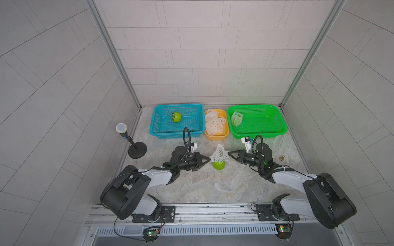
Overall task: Sleeve custard apples in foam nets
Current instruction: Put on the foam net on the custard apple.
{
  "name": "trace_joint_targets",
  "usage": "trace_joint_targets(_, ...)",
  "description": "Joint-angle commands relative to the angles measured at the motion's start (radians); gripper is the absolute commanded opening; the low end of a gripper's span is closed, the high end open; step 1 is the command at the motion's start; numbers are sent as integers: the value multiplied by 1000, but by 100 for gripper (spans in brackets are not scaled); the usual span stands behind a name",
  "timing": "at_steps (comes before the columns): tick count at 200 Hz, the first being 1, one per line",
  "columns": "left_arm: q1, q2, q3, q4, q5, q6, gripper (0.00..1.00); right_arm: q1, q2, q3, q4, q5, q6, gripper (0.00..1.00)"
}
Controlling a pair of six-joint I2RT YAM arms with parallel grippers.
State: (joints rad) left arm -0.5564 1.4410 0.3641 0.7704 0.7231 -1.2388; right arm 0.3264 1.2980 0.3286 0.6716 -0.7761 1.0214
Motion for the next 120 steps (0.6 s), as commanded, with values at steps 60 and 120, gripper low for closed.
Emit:
trace_joint_targets(60,6,70,13,100,36,-19,0,23,94,-23,100,-11,-6,0)
trace_joint_targets(120,6,134,10,128,78,-33,0,31,150,-39,178,-38,23,0)
